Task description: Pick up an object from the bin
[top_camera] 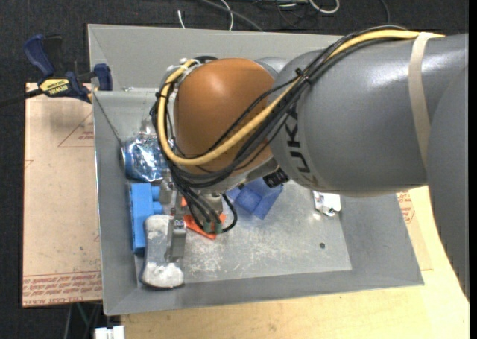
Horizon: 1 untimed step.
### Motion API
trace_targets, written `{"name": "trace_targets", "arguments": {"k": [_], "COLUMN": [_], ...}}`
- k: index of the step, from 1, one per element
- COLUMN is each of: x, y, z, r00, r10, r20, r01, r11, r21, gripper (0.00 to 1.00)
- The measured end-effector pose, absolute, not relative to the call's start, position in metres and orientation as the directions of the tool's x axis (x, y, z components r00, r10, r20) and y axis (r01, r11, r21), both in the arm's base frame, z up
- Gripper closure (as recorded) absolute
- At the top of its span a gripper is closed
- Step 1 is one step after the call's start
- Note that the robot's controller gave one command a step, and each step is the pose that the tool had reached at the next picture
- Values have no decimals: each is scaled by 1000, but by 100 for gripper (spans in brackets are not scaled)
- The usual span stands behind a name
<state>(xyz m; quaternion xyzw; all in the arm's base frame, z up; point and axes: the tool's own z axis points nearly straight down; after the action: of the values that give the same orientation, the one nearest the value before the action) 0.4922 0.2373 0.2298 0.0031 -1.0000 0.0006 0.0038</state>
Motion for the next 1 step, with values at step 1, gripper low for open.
{"name": "trace_targets", "arguments": {"k": [1], "x": [494], "y": [236], "z": [234], "r00": [-1000], "r10": [0], "r20": [0], "r01": [0], "r11": [1000], "r21": [1], "gripper": [0]}}
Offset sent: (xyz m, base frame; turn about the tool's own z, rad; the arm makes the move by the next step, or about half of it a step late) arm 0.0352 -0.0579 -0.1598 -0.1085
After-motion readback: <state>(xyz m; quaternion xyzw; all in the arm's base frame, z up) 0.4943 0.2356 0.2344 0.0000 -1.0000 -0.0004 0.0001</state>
